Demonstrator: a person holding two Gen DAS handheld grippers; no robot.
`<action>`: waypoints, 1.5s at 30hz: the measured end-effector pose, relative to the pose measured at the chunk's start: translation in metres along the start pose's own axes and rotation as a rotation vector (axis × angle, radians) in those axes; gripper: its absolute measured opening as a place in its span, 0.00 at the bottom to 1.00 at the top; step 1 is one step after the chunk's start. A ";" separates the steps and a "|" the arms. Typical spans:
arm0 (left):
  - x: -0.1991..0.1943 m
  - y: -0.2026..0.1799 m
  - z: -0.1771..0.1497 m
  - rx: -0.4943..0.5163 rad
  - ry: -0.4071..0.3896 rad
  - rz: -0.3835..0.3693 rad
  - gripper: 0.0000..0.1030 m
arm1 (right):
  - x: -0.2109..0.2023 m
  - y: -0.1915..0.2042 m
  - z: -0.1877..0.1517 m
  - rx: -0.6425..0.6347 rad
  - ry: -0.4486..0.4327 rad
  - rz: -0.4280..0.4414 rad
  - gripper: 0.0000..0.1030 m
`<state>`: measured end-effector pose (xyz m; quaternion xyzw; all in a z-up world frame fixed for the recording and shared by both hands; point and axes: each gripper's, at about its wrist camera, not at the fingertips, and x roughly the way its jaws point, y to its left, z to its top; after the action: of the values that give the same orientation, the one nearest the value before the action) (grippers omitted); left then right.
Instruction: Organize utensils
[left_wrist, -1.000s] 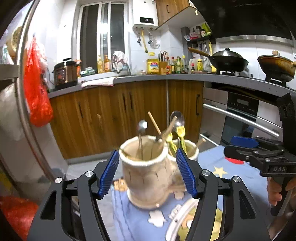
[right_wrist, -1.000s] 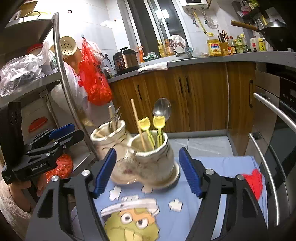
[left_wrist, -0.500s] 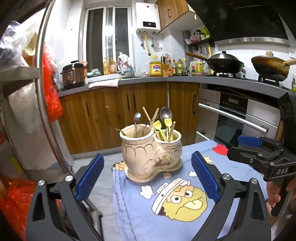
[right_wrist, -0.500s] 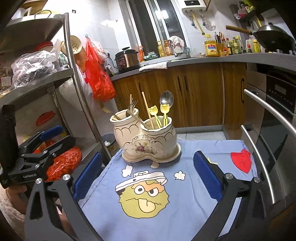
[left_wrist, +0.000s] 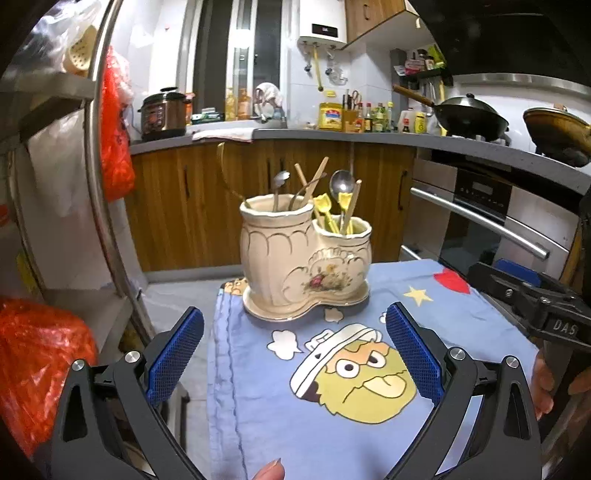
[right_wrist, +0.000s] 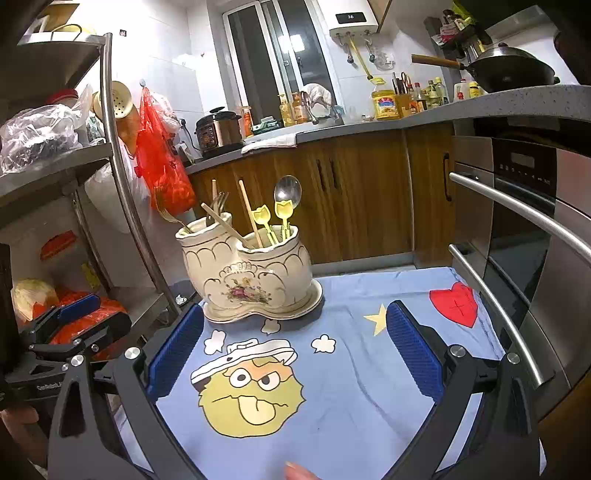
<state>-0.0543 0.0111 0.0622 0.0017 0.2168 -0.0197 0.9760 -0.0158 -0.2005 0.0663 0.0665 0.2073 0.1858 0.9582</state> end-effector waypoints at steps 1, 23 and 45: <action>0.002 0.001 -0.003 -0.007 -0.008 0.009 0.95 | 0.001 -0.001 -0.001 -0.001 -0.004 -0.003 0.95; 0.006 0.001 -0.011 0.026 -0.049 0.044 0.95 | 0.002 0.011 -0.018 -0.113 -0.040 -0.015 0.95; 0.008 0.001 -0.010 0.004 -0.048 0.015 0.95 | 0.004 0.006 -0.020 -0.104 -0.033 -0.024 0.95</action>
<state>-0.0513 0.0122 0.0499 0.0050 0.1931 -0.0127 0.9811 -0.0227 -0.1924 0.0478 0.0171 0.1821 0.1837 0.9658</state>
